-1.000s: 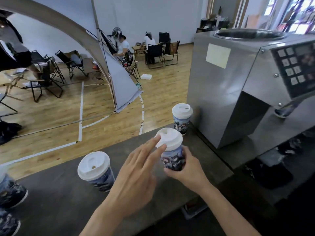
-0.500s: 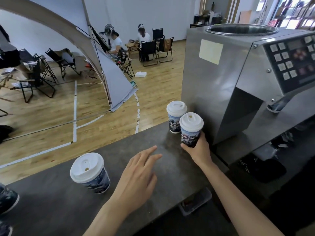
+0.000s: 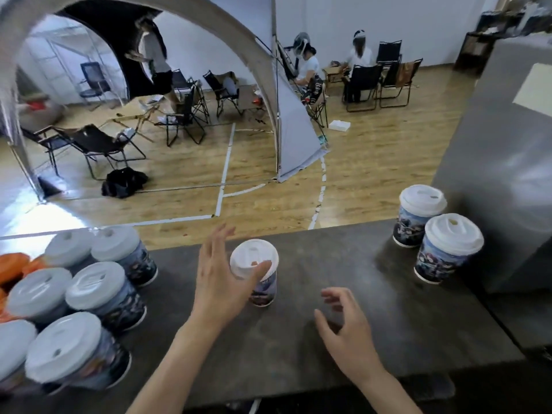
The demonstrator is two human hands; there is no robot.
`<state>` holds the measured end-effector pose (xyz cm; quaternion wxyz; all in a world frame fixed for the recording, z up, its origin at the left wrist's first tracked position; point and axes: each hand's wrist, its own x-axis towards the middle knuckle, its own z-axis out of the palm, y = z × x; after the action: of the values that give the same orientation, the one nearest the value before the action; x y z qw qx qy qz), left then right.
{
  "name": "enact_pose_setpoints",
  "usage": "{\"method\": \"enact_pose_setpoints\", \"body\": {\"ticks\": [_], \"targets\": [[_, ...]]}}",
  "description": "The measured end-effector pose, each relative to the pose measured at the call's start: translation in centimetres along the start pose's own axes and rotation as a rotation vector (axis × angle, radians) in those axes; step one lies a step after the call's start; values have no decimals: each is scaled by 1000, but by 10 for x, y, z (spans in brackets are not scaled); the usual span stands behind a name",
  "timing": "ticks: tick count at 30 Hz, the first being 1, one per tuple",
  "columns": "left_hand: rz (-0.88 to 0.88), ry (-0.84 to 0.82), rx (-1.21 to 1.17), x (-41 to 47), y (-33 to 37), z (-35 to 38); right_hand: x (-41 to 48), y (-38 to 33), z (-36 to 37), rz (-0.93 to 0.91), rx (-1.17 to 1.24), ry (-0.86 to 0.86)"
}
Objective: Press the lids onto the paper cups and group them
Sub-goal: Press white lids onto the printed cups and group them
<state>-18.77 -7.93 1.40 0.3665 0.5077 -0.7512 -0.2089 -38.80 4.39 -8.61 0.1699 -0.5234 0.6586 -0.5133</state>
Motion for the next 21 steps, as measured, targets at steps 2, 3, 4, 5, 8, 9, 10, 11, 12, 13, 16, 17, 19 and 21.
{"method": "enact_pose_setpoints", "body": {"ticks": [2, 3, 4, 5, 8, 9, 10, 11, 12, 13, 16, 17, 19, 21], "targets": [[-116, -188, -157, 2, -9, 0, 10, -11, 22, 23, 48, -192], [-115, -223, -203, -2, -12, 3, 15, -17, 32, 56, 92, -276], [-110, -222, -229, -8, -13, 7, 19, -22, 42, 88, 149, -327], [-112, -196, -247, -15, -12, 12, 23, -25, 51, 109, 204, -341], [-135, -89, -301, -37, -10, 28, 24, -25, 70, 132, 304, -254], [-146, -86, -350, -44, -10, 32, 22, -22, 73, 121, 305, -218], [-157, -101, -416, -49, -10, 35, 20, -19, 75, 106, 297, -188], [-174, -118, -509, -53, -10, 36, 17, -17, 76, 97, 286, -165], [-212, -122, -609, -54, -10, 37, 15, -15, 75, 94, 273, -150], [-263, -111, -695, -54, -12, 38, 14, -14, 75, 95, 254, -145], [-364, -64, -784, -46, -19, 41, 13, -10, 78, 97, 216, -164], [-373, -62, -789, -45, -19, 42, 13, -9, 78, 106, 216, -178], [-381, -51, -820, -48, -21, 49, 13, -5, 81, 136, 220, -223], [-432, -34, -946, -52, -18, 54, 14, -3, 84, 152, 214, -252]]}}
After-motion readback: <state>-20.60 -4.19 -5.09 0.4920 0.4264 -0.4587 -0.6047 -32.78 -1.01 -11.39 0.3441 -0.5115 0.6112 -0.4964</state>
